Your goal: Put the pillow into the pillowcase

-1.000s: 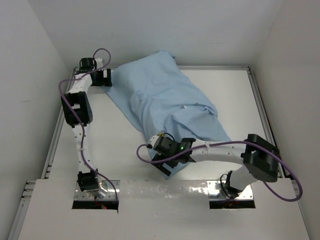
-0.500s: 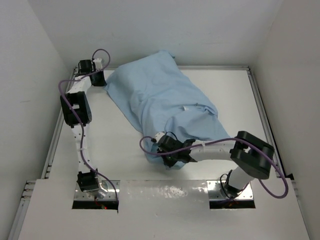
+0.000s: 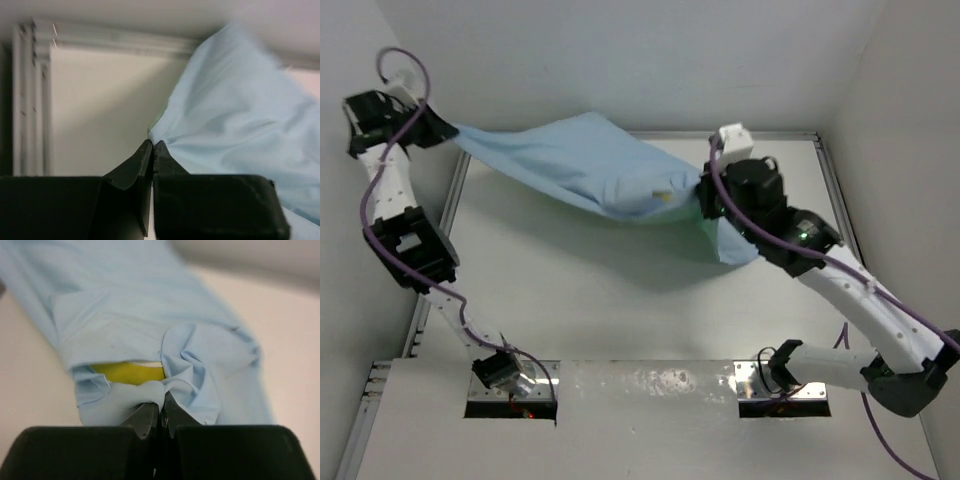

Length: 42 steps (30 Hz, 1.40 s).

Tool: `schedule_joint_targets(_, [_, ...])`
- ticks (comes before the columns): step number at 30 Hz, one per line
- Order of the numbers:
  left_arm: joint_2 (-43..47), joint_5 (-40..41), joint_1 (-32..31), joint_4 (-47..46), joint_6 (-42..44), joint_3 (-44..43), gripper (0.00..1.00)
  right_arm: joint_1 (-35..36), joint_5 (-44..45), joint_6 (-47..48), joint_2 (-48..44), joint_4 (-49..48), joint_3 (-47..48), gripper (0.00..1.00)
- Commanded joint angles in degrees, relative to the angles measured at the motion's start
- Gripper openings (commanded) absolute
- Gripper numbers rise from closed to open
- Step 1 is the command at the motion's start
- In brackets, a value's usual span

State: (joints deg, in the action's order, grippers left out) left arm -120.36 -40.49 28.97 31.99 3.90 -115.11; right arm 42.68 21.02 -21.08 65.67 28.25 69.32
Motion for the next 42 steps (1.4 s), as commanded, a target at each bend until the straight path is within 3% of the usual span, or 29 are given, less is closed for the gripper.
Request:
schedule_joint_targets(1, [12.68,-8.8,3.98,-7.8,-7.37,-7.12,0.0,-0.93,7.45,10.26,0.95,5.3,14.22,0.0])
schedule_joint_targets(3, [16.28,-12.57,8.44,-11.57,-13.27,-10.38,0.0,-0.93,11.4,14.72,1.92,6.99,26.09,0.0])
schedule_joint_targets(5, [20.24,-15.22,12.49,-23.77,-25.74,-10.4,0.0,-0.93,14.13,17.38,1.75,7.08,35.59,0.0])
schedule_joint_targets(8, [23.67,-17.42,21.45,-39.07,-38.86,-12.41,0.0,-0.93,16.59,23.6,-0.71,4.45,40.45,0.0])
schedule_joint_targets(12, [26.74,-21.29,26.04,-44.36,-47.91,-13.83,0.0,-1.01,18.09,24.78,-2.39,9.08,43.7,0.0])
schedule_joint_targets(18, [29.74,-29.02,33.6,-43.6,-50.92,-15.32,0.0,-0.93,21.43,21.96,-5.9,14.28,39.94,0.0])
schedule_joint_targets(21, [30.53,-33.33,36.33,-42.1,-51.1,-14.62,0.0,-1.01,25.37,21.52,-8.8,14.12,33.29,0.0])
schedule_joint_targets(25, [32.64,-33.79,36.16,-35.26,-43.48,-9.45,0.0,-0.93,32.67,26.51,-10.65,7.71,22.54,0.0])
schedule_joint_targets(28, [32.12,-29.23,31.26,-19.11,-29.17,-7.5,0.0,-1.28,34.71,29.33,-6.45,3.58,17.79,0.0])
schedule_joint_targets(29, [31.68,-27.38,28.8,-9.15,-19.73,-7.58,0.0,-5.02,32.62,28.82,-4.6,3.04,17.17,0.0])
schedule_joint_targets(30, [30.89,-24.58,25.9,-3.48,-14.07,-7.5,0.0,-8.71,28.51,27.08,-0.58,3.56,16.9,0.0])
schedule_joint_targets(31, [30.62,-16.02,18.39,4.49,-8.01,-5.76,0.0,-17.45,16.89,21.75,1.81,4.96,17.08,0.0])
schedule_joint_targets(32, [30.53,-11.59,14.49,5.18,-0.2,-3.13,0.0,-21.02,11.56,18.65,4.27,4.54,16.82,0.0])
schedule_joint_targets(33, [29.57,-5.54,11.49,4.41,0.66,-0.49,0.0,-23.58,8.02,17.14,9.51,3.58,16.03,0.0])
schedule_joint_targets(35, [26.77,-1.72,6.29,-2.23,-2.47,6.2,0.0,-27.27,2.9,16.69,15.69,-1.76,16.11,0.0])
schedule_joint_targets(38, [16.24,10.75,1.45,-7.71,-3.37,4.04,0.0,-31.14,-2.45,14.24,34.21,-2.51,28.19,0.0])
schedule_joint_targets(39, [9.07,13.31,0.66,-8.51,-5.2,1.75,0.0,-31.94,-3.08,13.27,40.18,-1.45,41.12,0.0])
schedule_joint_targets(40, [4.82,17.07,-1.09,-8.43,-5.57,-5.4,0.0,-32.65,-3.26,11.52,53.73,0.12,49.51,0.0])
schedule_joint_targets(41, [0.78,19.46,-2.15,-7.65,-5.75,-10.09,0.0,-33.87,-2.39,10.54,60.91,2.92,59.69,0.04])
schedule_joint_targets(42, [-7.44,22.27,-3.03,-6.68,-5.57,-14.92,0.0,-34.67,0.84,9.4,67.68,2.6,77.02,0.18])
